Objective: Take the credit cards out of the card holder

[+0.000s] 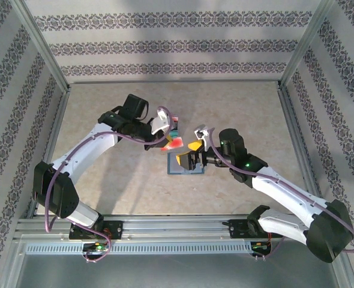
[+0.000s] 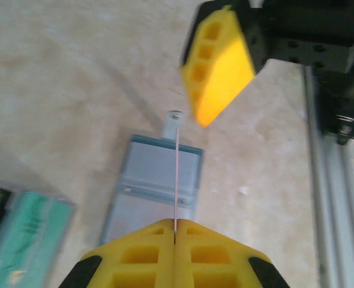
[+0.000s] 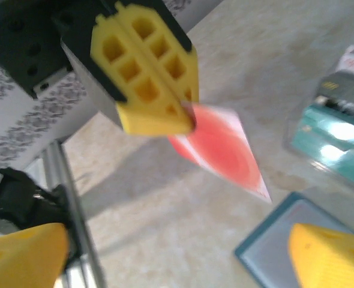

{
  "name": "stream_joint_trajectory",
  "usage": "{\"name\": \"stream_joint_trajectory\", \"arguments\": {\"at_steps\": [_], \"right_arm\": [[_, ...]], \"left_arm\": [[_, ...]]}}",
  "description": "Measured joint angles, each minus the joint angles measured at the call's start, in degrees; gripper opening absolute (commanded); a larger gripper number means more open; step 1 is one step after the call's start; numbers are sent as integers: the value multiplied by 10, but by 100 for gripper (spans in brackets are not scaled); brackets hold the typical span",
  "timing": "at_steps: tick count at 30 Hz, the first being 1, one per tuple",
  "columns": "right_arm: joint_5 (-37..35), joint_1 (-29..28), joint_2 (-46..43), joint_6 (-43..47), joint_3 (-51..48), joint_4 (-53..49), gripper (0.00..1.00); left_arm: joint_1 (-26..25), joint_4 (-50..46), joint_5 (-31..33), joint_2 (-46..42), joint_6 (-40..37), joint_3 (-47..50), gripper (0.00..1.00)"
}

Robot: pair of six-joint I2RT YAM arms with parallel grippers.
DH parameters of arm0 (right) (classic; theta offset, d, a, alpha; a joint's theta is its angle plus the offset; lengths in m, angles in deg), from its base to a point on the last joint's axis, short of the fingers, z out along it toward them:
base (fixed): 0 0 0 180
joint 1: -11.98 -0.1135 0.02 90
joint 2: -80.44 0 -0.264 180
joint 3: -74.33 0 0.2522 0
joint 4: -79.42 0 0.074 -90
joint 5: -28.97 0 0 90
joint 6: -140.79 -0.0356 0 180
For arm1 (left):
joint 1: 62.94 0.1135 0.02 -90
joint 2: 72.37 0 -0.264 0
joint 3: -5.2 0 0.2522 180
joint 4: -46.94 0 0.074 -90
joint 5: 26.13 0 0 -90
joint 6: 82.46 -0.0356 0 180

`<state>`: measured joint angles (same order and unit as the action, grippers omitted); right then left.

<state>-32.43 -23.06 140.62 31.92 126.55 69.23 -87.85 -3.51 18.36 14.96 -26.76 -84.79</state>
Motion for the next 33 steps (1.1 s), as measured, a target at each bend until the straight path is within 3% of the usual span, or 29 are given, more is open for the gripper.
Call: {"name": "stream_joint_trajectory", "arguments": {"at_steps": [6,13,17,33], "right_arm": [[-84,1,-7,-32,-4,-15,98],[-234,1,12,-110,1,-84,98],[-285,1,30,-154,1,-113,98],[-349,1,34,-200,12,-150,98]], "left_arm": [[19,60,42,38,-36,-19,0],[44,60,67,151,-116,-118,0],[55,53,79,198,-167,-162,0],[79,15,97,305,-247,-239,0]]}}
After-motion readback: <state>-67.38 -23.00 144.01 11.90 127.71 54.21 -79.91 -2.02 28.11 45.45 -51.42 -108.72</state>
